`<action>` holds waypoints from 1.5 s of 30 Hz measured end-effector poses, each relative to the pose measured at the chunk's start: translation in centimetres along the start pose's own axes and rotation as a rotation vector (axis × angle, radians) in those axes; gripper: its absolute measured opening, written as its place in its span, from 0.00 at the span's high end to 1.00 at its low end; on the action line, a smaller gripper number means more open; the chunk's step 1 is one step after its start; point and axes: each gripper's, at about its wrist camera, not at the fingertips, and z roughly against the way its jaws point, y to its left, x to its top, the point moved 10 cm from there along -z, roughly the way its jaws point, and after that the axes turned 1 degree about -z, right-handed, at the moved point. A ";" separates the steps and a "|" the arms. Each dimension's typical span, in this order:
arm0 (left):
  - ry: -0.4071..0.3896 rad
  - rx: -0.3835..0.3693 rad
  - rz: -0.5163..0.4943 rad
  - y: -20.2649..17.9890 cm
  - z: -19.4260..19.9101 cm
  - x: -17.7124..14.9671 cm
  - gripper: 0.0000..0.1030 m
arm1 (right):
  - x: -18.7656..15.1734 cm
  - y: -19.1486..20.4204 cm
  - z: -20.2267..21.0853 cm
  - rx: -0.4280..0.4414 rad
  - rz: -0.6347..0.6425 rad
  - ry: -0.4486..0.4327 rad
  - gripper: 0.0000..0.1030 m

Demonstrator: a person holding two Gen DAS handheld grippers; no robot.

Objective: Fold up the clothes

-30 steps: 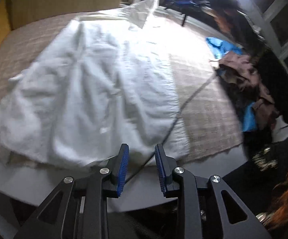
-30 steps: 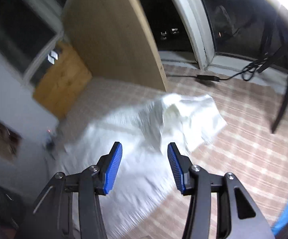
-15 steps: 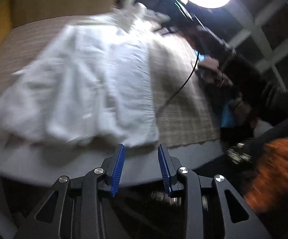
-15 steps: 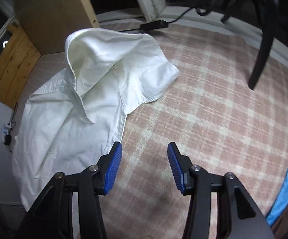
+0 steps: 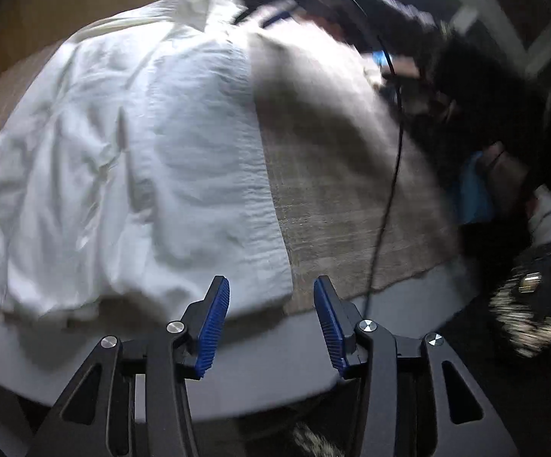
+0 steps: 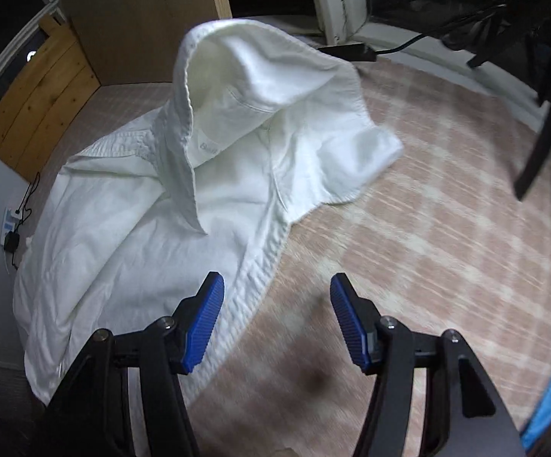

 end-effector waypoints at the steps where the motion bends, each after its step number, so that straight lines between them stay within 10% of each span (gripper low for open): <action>1: 0.009 0.020 -0.015 -0.1 -0.3 0.0 0.56 | 0.4 -0.1 -0.3 0.004 -0.011 -0.002 0.44; 13: 0.031 0.139 -0.063 1.0 -3.1 -0.4 0.64 | 3.8 0.4 -1.9 0.036 -0.010 -0.026 0.45; 15: 0.021 0.117 -0.053 1.3 -2.6 -0.3 0.92 | 4.0 1.0 -2.1 0.032 0.028 -0.038 0.65; 17: 0.001 0.065 0.000 2.1 -1.3 0.0 0.94 | 4.1 1.1 -2.2 0.019 0.043 -0.036 0.93; 19: -0.025 0.015 0.058 3.0 0.5 0.5 0.95 | 4.6 1.1 -1.8 0.029 0.033 -0.055 0.94; 27: -0.143 -0.116 -0.009 0.4 7.9 4.8 0.96 | 8.1 1.9 3.0 0.021 0.094 -0.158 0.95; 35: 0.094 -0.215 -0.093 -3.7 -0.1 2.4 0.80 | 6.9 0.8 1.3 -0.167 0.183 -0.120 0.95; 39: 0.075 -0.249 -0.026 -1.4 2.6 0.9 0.72 | 6.3 -0.4 -0.2 -0.240 0.195 -0.094 0.92; 45: -0.037 -0.091 0.149 7.4 8.2 -1.0 0.66 | 5.5 -1.1 0.9 -0.316 0.198 -0.074 0.84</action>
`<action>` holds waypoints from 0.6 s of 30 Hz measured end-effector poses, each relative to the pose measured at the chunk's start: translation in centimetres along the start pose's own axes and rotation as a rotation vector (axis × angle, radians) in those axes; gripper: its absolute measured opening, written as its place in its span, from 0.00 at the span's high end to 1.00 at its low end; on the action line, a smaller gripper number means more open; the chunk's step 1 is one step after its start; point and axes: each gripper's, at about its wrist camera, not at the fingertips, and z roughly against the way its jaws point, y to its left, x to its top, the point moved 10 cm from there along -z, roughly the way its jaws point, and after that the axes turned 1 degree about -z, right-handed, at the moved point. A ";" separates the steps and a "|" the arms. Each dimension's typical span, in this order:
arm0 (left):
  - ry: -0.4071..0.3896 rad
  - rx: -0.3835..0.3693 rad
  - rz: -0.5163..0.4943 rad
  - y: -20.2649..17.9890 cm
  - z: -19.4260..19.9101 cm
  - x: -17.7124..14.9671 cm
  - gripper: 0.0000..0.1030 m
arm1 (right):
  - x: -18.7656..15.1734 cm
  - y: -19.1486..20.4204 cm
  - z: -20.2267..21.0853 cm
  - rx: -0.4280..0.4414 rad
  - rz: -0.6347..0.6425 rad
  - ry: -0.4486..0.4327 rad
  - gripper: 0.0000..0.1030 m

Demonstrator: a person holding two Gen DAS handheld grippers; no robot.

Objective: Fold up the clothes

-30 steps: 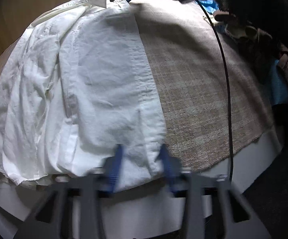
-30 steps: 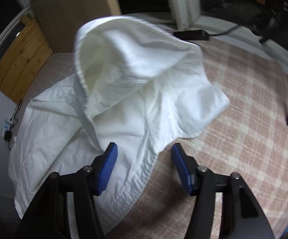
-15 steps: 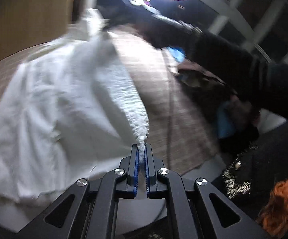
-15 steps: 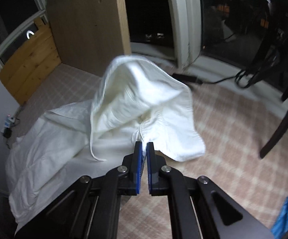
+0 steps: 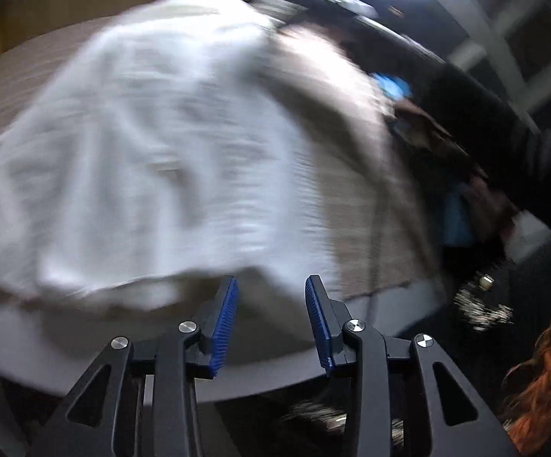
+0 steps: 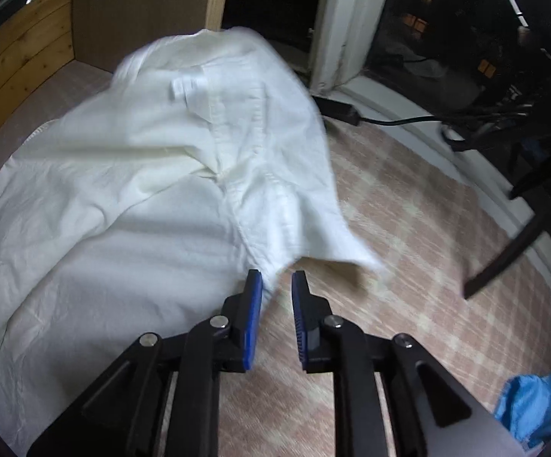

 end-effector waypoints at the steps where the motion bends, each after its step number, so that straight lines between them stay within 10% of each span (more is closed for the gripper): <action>1: -0.007 0.020 0.013 0.8 0.1 -0.1 0.66 | -0.2 -0.3 0.7 -0.014 -0.003 -0.006 0.84; 10: 0.025 0.116 -0.021 5.4 -1.3 -2.9 0.66 | -11.1 7.0 11.5 0.330 -0.060 -0.009 0.84; 18: 0.075 0.181 -0.443 5.8 0.9 -1.4 0.60 | -27.1 19.0 17.3 0.558 -0.018 0.176 0.81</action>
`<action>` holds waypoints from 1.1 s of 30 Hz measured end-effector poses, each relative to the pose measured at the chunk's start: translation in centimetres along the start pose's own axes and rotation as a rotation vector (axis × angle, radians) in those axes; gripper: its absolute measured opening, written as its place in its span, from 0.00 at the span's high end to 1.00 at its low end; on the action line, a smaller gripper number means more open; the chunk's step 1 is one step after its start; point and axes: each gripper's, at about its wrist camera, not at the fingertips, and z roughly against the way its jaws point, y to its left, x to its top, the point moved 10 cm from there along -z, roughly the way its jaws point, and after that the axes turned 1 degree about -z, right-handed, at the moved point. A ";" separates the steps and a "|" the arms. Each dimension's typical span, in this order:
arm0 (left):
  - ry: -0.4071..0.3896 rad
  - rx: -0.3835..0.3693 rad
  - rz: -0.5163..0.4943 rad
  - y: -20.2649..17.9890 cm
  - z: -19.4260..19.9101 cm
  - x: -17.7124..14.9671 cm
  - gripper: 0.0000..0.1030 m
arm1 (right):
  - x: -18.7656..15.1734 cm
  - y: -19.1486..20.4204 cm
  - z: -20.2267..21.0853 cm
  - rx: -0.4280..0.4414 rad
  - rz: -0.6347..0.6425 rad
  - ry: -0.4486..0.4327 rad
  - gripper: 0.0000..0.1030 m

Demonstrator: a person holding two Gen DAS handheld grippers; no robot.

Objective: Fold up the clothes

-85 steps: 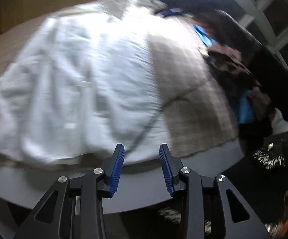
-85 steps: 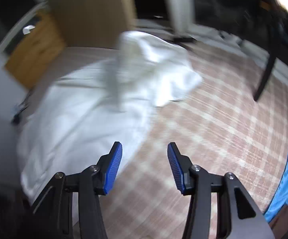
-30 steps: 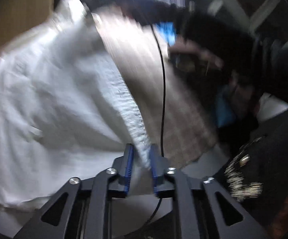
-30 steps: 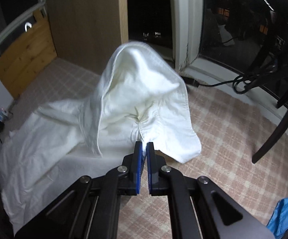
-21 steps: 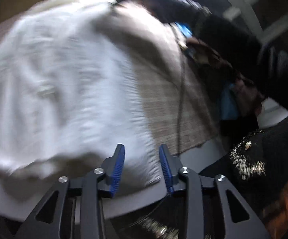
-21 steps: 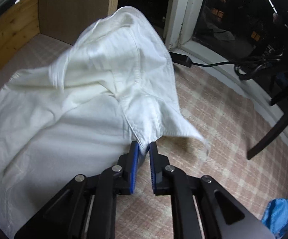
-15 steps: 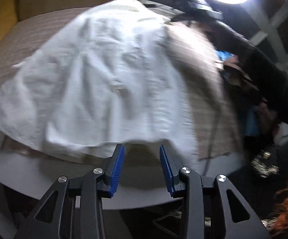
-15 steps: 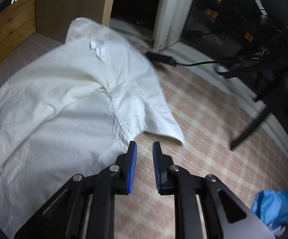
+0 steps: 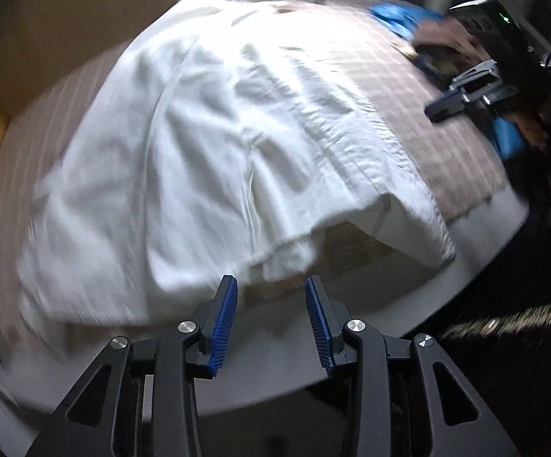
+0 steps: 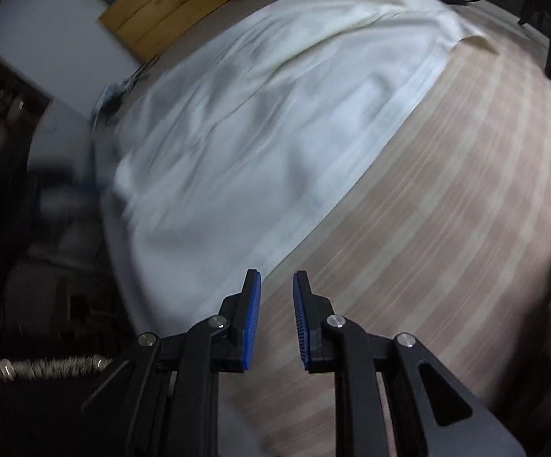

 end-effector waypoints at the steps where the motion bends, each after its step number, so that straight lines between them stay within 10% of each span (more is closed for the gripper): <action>1: 0.015 -0.009 -0.054 -0.1 -0.3 0.1 0.58 | -1.1 1.2 -0.4 0.032 -0.015 0.008 0.79; 12: 0.080 -0.149 -0.457 -0.4 -2.2 -0.4 0.61 | -7.4 7.6 -4.2 -0.091 -0.225 -0.086 0.69; 22: 0.051 -0.233 -0.615 -0.3 -1.4 -1.6 0.93 | -8.3 9.3 -6.1 -0.297 -0.305 -0.146 0.69; 25: 0.022 -0.238 -0.641 -0.1 -0.2 -1.9 0.94 | -8.1 9.5 -6.1 -0.337 -0.291 -0.144 0.99; 33: -0.030 -0.232 -0.638 0.1 0.7 -1.1 0.94 | -7.2 10.3 -1.0 -0.331 -0.268 -0.238 0.97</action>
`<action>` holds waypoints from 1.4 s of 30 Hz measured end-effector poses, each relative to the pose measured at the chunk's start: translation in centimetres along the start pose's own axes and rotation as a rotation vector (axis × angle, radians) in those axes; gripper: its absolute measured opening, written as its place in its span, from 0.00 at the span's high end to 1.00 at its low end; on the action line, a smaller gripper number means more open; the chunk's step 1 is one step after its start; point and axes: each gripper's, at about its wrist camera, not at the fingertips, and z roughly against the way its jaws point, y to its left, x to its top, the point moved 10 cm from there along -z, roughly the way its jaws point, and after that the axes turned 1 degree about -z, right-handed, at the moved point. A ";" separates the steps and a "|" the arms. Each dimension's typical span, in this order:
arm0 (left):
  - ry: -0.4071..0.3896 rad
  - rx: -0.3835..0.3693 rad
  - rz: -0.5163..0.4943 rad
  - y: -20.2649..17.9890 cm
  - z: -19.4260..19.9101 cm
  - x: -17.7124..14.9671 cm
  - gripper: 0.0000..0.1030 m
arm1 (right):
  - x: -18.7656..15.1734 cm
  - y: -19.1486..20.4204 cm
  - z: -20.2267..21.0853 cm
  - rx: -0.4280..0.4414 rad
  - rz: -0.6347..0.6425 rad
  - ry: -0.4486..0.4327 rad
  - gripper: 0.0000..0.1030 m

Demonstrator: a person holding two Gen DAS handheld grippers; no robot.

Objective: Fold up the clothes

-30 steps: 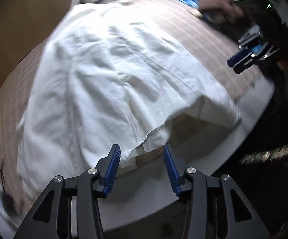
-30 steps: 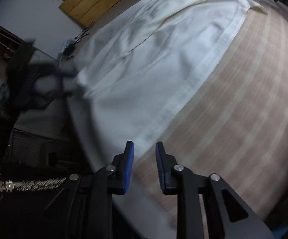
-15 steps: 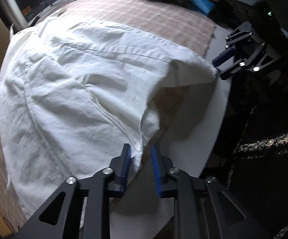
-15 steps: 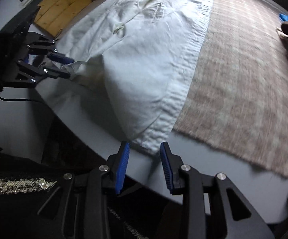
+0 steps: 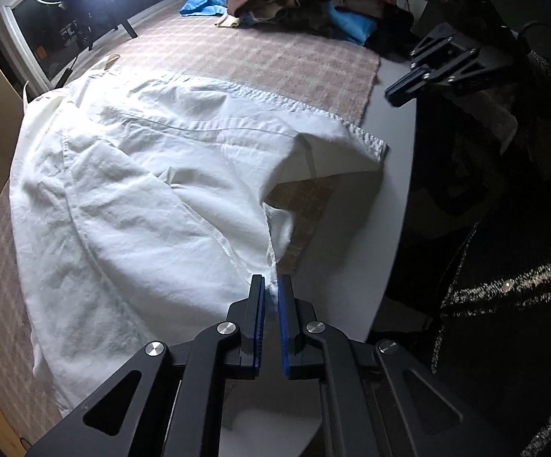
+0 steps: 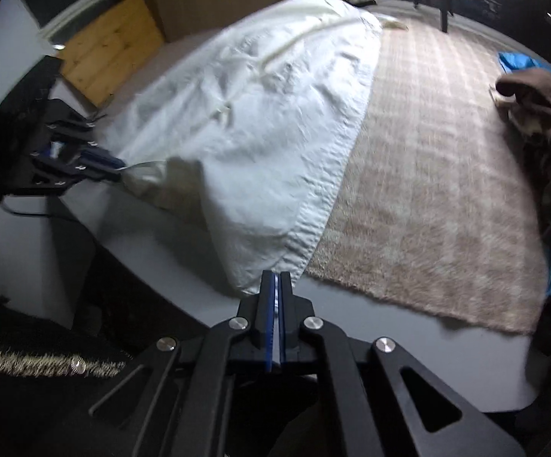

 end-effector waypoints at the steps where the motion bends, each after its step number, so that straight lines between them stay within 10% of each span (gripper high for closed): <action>1: 0.001 0.005 -0.002 0.2 0.1 0.0 0.94 | -0.3 -0.2 -0.1 -0.028 0.013 0.004 0.89; 4: 0.014 0.008 -0.005 0.1 0.1 -0.3 0.94 | -1.0 0.1 -1.6 -0.066 0.053 0.052 0.65; 11: 0.032 0.011 0.014 0.2 -0.8 -0.4 0.94 | -1.3 2.4 -5.4 -0.107 0.225 0.071 0.65; 12: 0.032 0.014 0.019 0.3 -0.8 -0.4 0.94 | -1.3 2.5 -5.5 -0.102 0.249 0.067 0.66; 14: 0.031 0.017 0.015 0.4 -0.6 -0.4 0.94 | -1.2 2.1 -5.3 -0.076 0.262 0.064 1.00; 22: 0.046 0.021 0.001 0.8 0.6 -1.1 0.94 | 2.7 -1.9 1.7 0.013 0.099 -0.018 1.00; 24: 0.048 0.017 0.007 1.0 0.5 -1.0 0.94 | 2.3 -1.6 1.8 0.012 0.112 0.001 0.94; 26: 0.054 0.010 0.000 0.8 0.2 -1.0 0.94 | 1.4 -1.0 -0.1 -0.011 0.112 0.064 0.65; 34: 0.070 -0.014 -0.009 0.5 -0.7 -0.9 0.94 | 0.7 2.9 -5.4 -0.086 0.225 0.104 0.64; 36: 0.069 -0.014 -0.011 0.6 -0.5 -1.0 0.94 | 0.8 3.2 -5.4 -0.093 0.268 0.094 0.68; 37: 0.068 -0.014 -0.013 0.7 -0.5 -1.0 0.94 | 0.9 3.0 -5.4 -0.080 0.259 0.102 0.94; 42: 0.068 -0.006 -0.009 1.4 0.2 -1.5 0.94 | 3.7 -0.4 -2.1 -0.046 0.136 0.074 0.99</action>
